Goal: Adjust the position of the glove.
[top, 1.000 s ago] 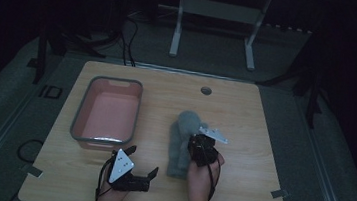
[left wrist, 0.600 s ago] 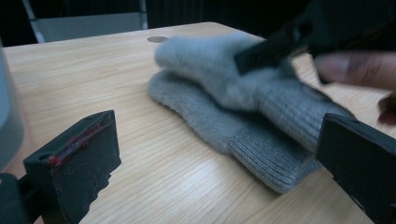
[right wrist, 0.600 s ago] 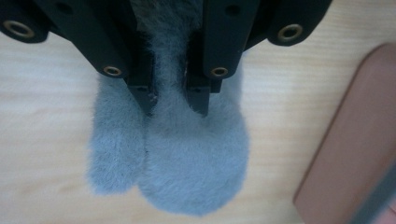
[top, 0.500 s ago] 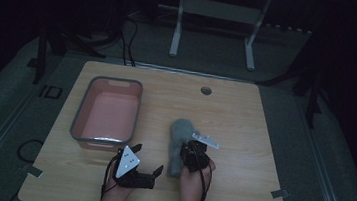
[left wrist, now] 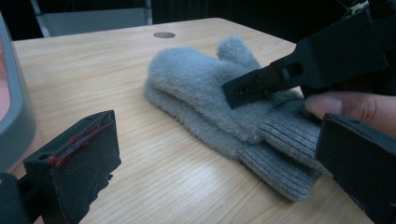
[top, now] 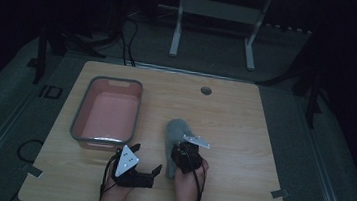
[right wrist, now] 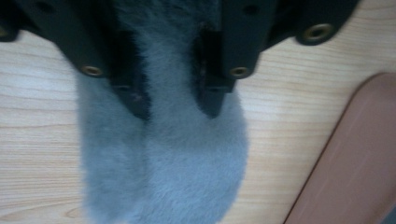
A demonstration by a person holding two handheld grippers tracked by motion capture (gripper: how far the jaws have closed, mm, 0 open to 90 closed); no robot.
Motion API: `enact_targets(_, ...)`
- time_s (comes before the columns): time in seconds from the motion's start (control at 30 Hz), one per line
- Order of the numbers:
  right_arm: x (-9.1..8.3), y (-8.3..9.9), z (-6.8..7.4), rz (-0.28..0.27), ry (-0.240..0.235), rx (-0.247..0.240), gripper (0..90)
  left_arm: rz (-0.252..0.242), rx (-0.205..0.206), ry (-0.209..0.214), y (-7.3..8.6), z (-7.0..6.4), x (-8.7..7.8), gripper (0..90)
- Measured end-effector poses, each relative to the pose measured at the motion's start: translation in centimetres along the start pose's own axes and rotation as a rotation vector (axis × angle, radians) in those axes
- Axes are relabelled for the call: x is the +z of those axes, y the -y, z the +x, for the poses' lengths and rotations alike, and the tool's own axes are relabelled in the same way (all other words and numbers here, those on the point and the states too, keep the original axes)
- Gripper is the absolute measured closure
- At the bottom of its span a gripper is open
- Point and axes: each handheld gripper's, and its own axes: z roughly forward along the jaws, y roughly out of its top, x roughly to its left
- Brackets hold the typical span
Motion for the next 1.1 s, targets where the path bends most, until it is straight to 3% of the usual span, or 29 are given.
enact_targets(0.2, 0.1, -0.1, 0.0, 0.011, -0.025, -0.054, 47.7, 0.008, 0.006, 0.002, 0.1, 0.0, 0.1, 0.3)
enact_targets(0.4, -0.9, -1.2, -0.4, 0.001, -0.046, -0.109, 45.4, 0.018, 0.015, 0.004, 0.2, 0.2, 0.3, 0.3)
enact_targets(0.43, -1.3, -1.8, -1.1, 0.007, -0.073, -0.111, 44.2, 0.021, 0.013, 0.005, 0.3, 0.2, 0.4, 0.3)
enact_targets(0.53, -1.7, -2.6, -1.8, 0.011, -0.079, -0.138, 41.3, 0.035, 0.027, 0.007, 0.3, 0.1, 0.7, 0.3)
enact_targets(0.57, -1.8, -3.0, -2.2, 0.01, -0.106, -0.141, 39.1, 0.035, 0.027, 0.007, 0.3, 0.1, 0.7, 0.3)
enact_targets(0.63, -1.8, -3.5, -2.7, 0.018, -0.115, -0.182, 31.4, 0.047, 0.031, 0.004, 0.5, 0.0, 0.7, 0.3)
enact_targets(0.7, -1.6, -4.0, -3.3, 0.043, -0.175, -0.188, 28.1, 0.048, 0.026, 0.003, 0.5, -0.1, 0.7, 0.3)
enact_targets(0.83, -1.4, -4.9, -4.3, 0.078, -0.215, -0.26, 14.6, 0.043, 0.028, -0.009, 0.5, -0.2, 0.4, 0.3)
enact_targets(0.93, -1.6, -5.5, -5.3, 0.092, -0.256, -0.292, 13.7, 0.04, 0.015, -0.002, 0.0, -0.3, 0.3, 0.3)
enact_targets(1.03, -1.7, -5.6, -5.9, 0.103, -0.264, -0.308, 13.7, 0.048, 0.021, 0.011, -0.8, -0.3, 0.3, 0.3)
enact_targets(1.07, -1.7, -5.8, -6.6, 0.091, -0.297, -0.32, 12.8, 0.055, 0.022, 0.014, -1.1, -0.4, 0.3, 0.3)
enact_targets(1.1, -1.8, -5.8, -7.0, 0.08, -0.299, -0.339, 13.4, 0.064, 0.02, 0.017, -1.4, -0.4, 0.4, 0.3)
